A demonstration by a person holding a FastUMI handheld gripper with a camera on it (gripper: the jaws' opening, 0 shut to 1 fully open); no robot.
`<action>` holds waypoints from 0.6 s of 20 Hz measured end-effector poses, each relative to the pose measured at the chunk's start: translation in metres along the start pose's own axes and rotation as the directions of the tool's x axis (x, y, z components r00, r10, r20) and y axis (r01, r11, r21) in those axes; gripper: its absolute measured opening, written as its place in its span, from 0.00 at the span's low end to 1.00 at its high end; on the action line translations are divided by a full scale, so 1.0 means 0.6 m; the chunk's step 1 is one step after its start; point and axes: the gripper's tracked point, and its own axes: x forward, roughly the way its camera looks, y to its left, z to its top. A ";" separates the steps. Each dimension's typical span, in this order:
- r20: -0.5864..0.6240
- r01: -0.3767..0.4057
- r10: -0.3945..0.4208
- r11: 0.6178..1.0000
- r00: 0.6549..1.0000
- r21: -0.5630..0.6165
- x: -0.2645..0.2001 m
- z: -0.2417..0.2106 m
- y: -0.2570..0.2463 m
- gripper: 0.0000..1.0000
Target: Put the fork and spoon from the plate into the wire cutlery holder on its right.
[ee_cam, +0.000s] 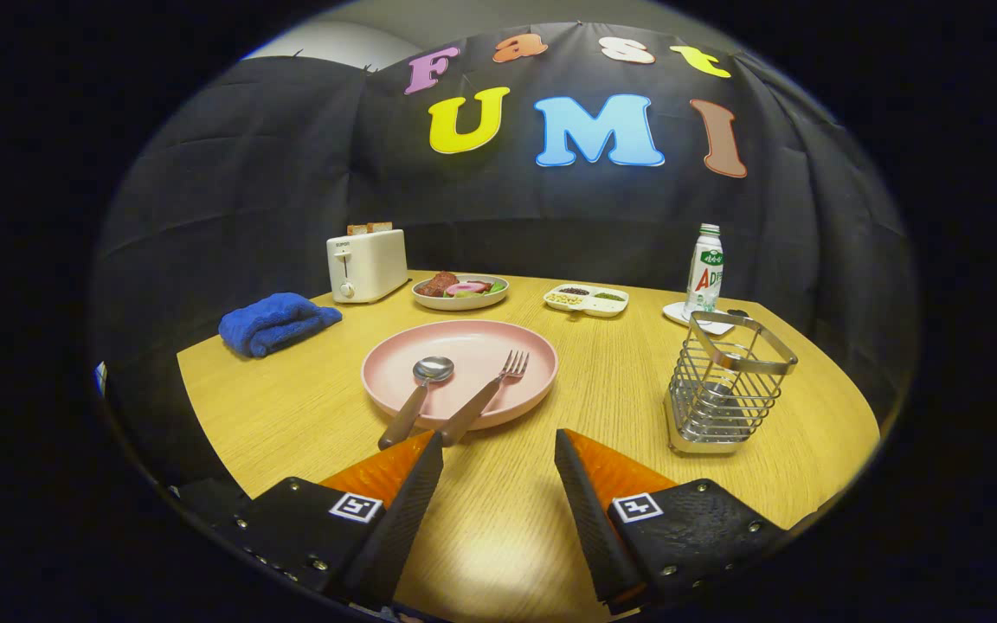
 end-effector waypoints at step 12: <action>-0.013 -0.031 0.031 1.000 0.999 0.005 0.031 0.002 0.046 0.56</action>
